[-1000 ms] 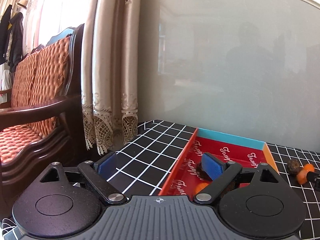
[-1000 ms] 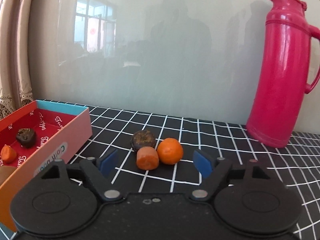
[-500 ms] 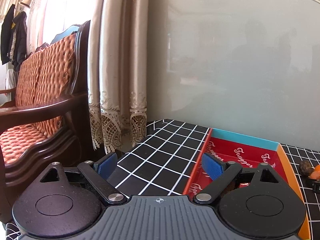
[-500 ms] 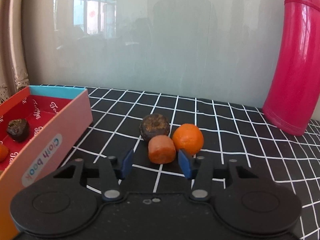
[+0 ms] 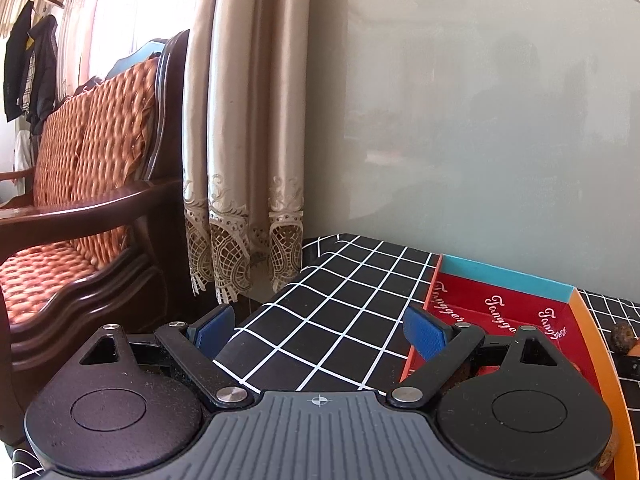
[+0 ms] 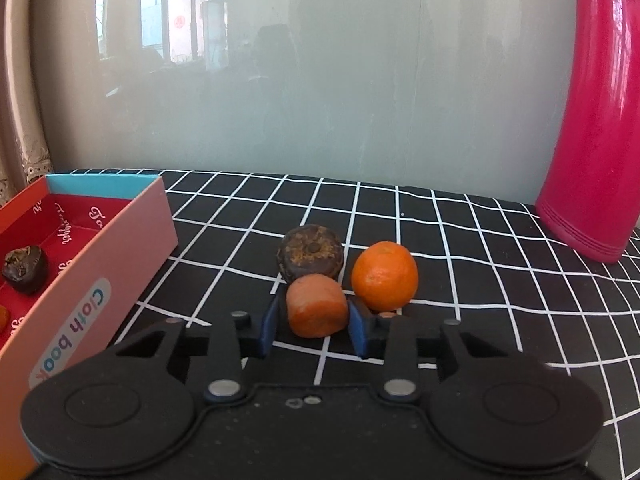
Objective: Organize fruits
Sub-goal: 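Carry the carrot piece with the right gripper into the red box and release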
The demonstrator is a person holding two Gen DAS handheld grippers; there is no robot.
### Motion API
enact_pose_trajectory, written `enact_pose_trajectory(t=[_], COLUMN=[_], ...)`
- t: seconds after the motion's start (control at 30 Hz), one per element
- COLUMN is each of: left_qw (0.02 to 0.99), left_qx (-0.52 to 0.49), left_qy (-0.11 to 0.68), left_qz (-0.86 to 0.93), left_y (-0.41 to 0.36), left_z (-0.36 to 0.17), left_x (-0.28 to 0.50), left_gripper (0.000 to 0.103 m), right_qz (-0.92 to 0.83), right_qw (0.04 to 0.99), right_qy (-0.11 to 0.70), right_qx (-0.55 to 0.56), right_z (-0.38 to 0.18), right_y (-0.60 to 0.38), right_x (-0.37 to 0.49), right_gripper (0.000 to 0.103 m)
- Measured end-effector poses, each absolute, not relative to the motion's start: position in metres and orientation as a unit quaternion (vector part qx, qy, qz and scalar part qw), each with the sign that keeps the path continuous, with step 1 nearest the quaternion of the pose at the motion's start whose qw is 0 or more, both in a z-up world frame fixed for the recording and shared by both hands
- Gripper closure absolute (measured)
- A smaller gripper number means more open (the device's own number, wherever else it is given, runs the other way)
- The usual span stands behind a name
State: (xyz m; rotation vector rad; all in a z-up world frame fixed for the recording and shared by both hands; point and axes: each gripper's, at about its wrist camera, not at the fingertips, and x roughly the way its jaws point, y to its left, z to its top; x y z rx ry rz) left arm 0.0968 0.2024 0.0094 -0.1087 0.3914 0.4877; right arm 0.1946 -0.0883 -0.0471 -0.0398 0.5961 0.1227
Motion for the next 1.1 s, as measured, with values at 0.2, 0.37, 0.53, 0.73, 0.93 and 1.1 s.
enact_pose_trajectory(t=[0.2,0.37,0.53,0.73,0.93,1.1], left_qw=[0.949,0.950,0.950,0.951,0.951,0.947], left_qx=[-0.058,-0.063,-0.057,-0.050,-0.038,-0.034], left_qy=[0.195,0.191,0.193,0.197,0.192,0.198], left_qz=[0.240,0.241,0.237,0.233,0.240,0.251], left_y=[0.207,0.210,0.210,0.213,0.221,0.235], left_z=[0.009,0.010,0.011,0.013,0.019,0.019], left_x=[0.095,0.090,0.084,0.070,0.052,0.044], left_gripper=[0.012,0.012,0.012,0.012,0.012,0.012], right_qz=[0.064,0.076,0.098,0.125,0.143,0.160], right_qw=[0.954,0.958,0.962,0.963,0.962,0.959], right_qy=[0.294,0.277,0.256,0.237,0.233,0.231], right_qx=[-0.009,-0.014,-0.020,-0.027,-0.029,-0.029], right_z=[-0.046,-0.034,-0.015,0.001,0.005,0.006], right_y=[-0.092,-0.087,-0.073,-0.050,-0.027,-0.005], right_x=[0.193,0.179,0.159,0.135,0.126,0.122], right_gripper=[0.075,0.075,0.075,0.075,0.075,0.075])
